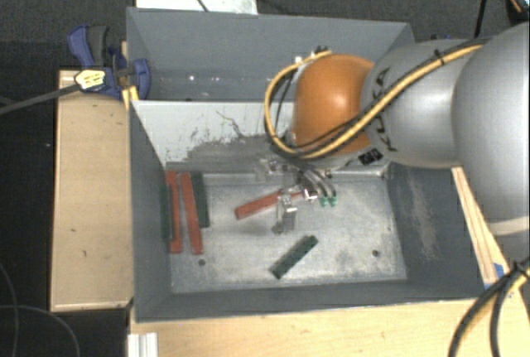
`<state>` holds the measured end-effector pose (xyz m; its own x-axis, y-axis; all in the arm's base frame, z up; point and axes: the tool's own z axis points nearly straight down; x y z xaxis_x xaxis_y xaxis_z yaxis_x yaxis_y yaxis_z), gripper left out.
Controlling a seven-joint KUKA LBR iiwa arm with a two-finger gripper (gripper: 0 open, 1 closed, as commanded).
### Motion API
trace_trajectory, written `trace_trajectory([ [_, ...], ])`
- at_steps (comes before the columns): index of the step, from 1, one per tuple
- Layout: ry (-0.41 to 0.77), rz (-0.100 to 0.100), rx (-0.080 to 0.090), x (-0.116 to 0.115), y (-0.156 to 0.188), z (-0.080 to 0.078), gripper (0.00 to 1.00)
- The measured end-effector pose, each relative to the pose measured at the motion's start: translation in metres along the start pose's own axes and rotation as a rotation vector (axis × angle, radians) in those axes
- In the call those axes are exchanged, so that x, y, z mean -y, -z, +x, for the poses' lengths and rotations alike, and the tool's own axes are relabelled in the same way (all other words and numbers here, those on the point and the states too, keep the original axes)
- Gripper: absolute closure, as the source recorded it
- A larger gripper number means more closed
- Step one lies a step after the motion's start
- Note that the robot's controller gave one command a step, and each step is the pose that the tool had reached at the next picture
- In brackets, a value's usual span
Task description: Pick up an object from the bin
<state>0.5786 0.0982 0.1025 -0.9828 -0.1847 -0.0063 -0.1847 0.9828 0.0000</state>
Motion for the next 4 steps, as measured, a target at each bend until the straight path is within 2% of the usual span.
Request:
trace_trajectory([
  [1, 0.022, 0.0, 0.001, 0.016, -0.002, -0.007, 0.0],
  [2, 0.052, -0.001, -0.007, 0.025, -0.034, -0.003, 0.0],
  [3, 0.049, -0.001, -0.006, 0.025, -0.033, -0.004, 0.0],
  [4, 0.047, -0.001, -0.005, 0.025, -0.033, -0.004, 1.0],
])
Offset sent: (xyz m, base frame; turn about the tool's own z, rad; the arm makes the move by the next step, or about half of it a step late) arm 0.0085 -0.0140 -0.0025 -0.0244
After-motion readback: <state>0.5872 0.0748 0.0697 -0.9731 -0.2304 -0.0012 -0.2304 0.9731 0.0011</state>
